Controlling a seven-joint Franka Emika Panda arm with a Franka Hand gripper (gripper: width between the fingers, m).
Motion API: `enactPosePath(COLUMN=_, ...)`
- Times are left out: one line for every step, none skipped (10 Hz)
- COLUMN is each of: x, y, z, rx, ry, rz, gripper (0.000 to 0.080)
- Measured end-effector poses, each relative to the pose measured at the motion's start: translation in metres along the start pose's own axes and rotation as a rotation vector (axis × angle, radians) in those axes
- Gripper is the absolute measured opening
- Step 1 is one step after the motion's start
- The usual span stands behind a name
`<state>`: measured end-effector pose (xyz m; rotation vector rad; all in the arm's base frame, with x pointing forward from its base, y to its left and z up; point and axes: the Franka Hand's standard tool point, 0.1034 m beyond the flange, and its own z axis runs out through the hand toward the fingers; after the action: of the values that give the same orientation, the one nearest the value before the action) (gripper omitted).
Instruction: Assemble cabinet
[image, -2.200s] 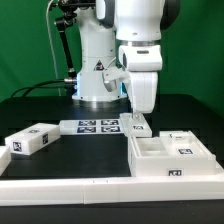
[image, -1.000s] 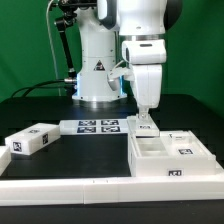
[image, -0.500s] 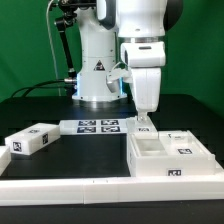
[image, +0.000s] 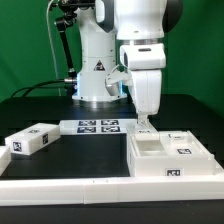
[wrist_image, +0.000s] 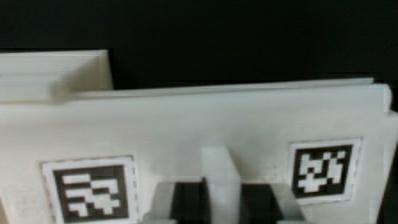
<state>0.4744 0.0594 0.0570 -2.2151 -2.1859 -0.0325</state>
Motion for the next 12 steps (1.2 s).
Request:
enactPosePath(x=-0.001, y=0.0, z=0.0, rx=0.0, ry=0.001, rz=-0.013, gripper=0.007)
enactPosePath(x=-0.001, y=0.0, z=0.0, rx=0.001, ry=0.0, rz=-0.017, gripper=0.007)
enactPosePath(x=-0.002, y=0.003, z=-0.001, rx=-0.001, ry=0.0, rz=-0.027, gripper=0.007)
enactPosePath(x=-0.002, y=0.007, z=-0.002, rx=-0.008, ry=0.001, rz=-0.034, gripper=0.007)
enactPosePath(x=-0.002, y=0.007, z=-0.002, rx=-0.011, ry=0.002, rz=-0.034, gripper=0.007)
enactPosePath(x=0.001, y=0.002, z=-0.002, rx=-0.013, ry=0.001, rz=-0.003, gripper=0.007)
enactPosePath(x=0.002, y=0.002, z=-0.003, rx=-0.012, ry=0.001, rz=0.005, gripper=0.007)
enactPosePath(x=0.002, y=0.009, z=-0.002, rx=-0.006, ry=0.001, rz=0.004, gripper=0.007)
enactPosePath(x=-0.001, y=0.018, z=-0.004, rx=-0.009, ry=0.005, rz=-0.011, gripper=0.007)
enactPosePath(x=-0.001, y=0.02, z=-0.004, rx=-0.015, ry=0.005, rz=-0.007, gripper=0.007)
enactPosePath(x=-0.001, y=0.02, z=-0.004, rx=-0.014, ry=0.005, rz=-0.007, gripper=0.007)
enactPosePath(x=-0.001, y=0.02, z=-0.004, rx=-0.014, ry=0.005, rz=-0.007, gripper=0.007)
